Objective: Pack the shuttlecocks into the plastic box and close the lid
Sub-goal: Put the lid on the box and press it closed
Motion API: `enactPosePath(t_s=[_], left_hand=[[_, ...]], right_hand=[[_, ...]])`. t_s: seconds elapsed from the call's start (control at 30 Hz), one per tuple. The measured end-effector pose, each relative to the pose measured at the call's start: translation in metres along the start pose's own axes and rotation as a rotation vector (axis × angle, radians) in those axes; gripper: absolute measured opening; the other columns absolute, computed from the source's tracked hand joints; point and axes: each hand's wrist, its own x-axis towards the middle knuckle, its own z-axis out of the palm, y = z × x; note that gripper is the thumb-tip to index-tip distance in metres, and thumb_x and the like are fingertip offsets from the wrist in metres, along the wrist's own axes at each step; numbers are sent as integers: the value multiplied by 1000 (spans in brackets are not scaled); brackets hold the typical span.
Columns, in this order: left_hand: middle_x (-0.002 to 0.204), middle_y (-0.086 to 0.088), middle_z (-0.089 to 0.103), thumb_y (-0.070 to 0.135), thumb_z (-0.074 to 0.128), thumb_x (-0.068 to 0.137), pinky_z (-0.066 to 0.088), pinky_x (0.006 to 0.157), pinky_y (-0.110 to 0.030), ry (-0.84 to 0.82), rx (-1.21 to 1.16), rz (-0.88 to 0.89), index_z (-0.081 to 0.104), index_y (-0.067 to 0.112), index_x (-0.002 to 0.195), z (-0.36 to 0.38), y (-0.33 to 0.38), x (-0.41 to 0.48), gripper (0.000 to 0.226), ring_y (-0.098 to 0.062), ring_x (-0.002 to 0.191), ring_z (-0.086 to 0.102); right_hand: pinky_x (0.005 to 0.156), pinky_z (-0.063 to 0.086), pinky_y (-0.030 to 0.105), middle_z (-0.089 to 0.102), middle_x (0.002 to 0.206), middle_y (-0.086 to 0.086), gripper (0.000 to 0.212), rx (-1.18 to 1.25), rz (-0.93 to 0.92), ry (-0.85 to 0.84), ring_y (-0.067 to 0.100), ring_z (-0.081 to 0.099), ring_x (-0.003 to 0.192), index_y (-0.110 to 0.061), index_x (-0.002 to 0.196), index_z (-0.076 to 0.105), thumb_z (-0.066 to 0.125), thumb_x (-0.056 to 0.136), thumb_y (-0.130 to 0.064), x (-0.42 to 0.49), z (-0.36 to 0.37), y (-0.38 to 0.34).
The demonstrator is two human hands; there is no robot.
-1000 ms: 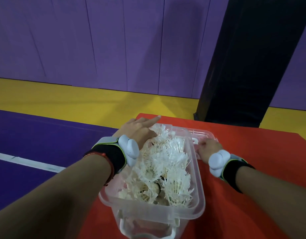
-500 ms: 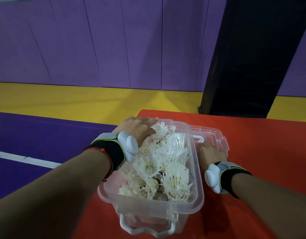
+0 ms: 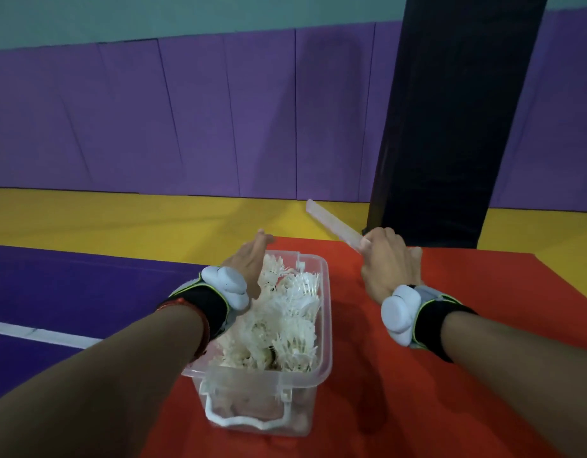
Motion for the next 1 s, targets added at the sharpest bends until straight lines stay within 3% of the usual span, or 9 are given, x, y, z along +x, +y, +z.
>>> enactPosePath(t_s=[0.1, 0.23, 0.37, 0.63, 0.8, 0.87, 0.9, 0.93, 1.0], left_hand=[[155, -3, 23, -15, 46, 83, 44, 93, -41, 121, -170, -35, 17, 24, 144, -10, -1, -9, 78, -31, 129, 46], [151, -9, 30, -3, 42, 96, 39, 84, -33, 311, -358, -88, 23, 14, 146, -26, 9, -22, 57, -29, 108, 57], [152, -16, 32, 13, 44, 101, 34, 103, -37, 421, -574, -201, 24, 4, 148, -49, 32, -39, 52, -32, 130, 44], [143, -14, 43, 48, 31, 101, 30, 104, -36, 398, -920, -396, 23, 8, 149, -80, 43, -60, 63, -32, 131, 43], [130, -13, 53, 60, 41, 91, 40, 104, -47, 417, -1049, -444, 26, 15, 146, -90, 28, -66, 72, -33, 117, 54], [109, -12, 60, 50, 42, 95, 46, 85, -40, 406, -962, -455, 33, 14, 140, -88, 22, -71, 58, -29, 95, 59], [98, -11, 61, 40, 43, 97, 46, 75, -38, 409, -930, -463, 36, 13, 139, -87, 20, -74, 50, -27, 84, 57], [93, -11, 59, 31, 44, 99, 46, 71, -37, 415, -918, -472, 37, 11, 138, -84, 18, -76, 45, -25, 79, 55], [97, -15, 57, 16, 44, 99, 44, 72, -35, 398, -879, -491, 39, 5, 139, -78, 14, -80, 42, -25, 84, 53]], right_hand=[[78, 41, 38, 53, 106, 3, 8, 211, -70, 112, 26, 49, 100, -16, 102, 53, 47, 96, -17, -3, -30, -8], [71, 46, 39, 58, 93, 1, 20, 467, -116, 176, 26, 55, 84, -18, 97, 45, 36, 102, -35, -12, -69, -26], [63, 46, 41, 60, 79, 1, 26, 568, -161, 231, 28, 56, 69, -17, 100, 42, 33, 103, -41, -25, -107, -51], [70, 45, 38, 64, 82, 0, 24, 849, 71, 284, 25, 57, 78, -16, 99, 53, 39, 101, -35, -41, -139, -87], [74, 54, 48, 69, 80, 14, 40, 1082, 377, 88, 42, 64, 79, -9, 72, 59, 41, 90, -40, -38, -135, -104], [68, 49, 41, 65, 98, 31, 40, 1111, 469, -22, 48, 59, 85, 1, 74, 59, 41, 97, -26, -41, -135, -102], [60, 45, 39, 63, 109, 32, 32, 1125, 483, -110, 37, 53, 110, 3, 83, 61, 42, 99, -17, -43, -133, -98], [48, 44, 31, 62, 109, 31, 24, 1152, 480, -234, 17, 37, 68, -1, 89, 58, 41, 100, -12, -45, -128, -94], [50, 51, 23, 55, 95, 13, 18, 1140, 429, -514, 21, 52, 69, -16, 84, 49, 40, 100, -16, -54, -117, -91]])
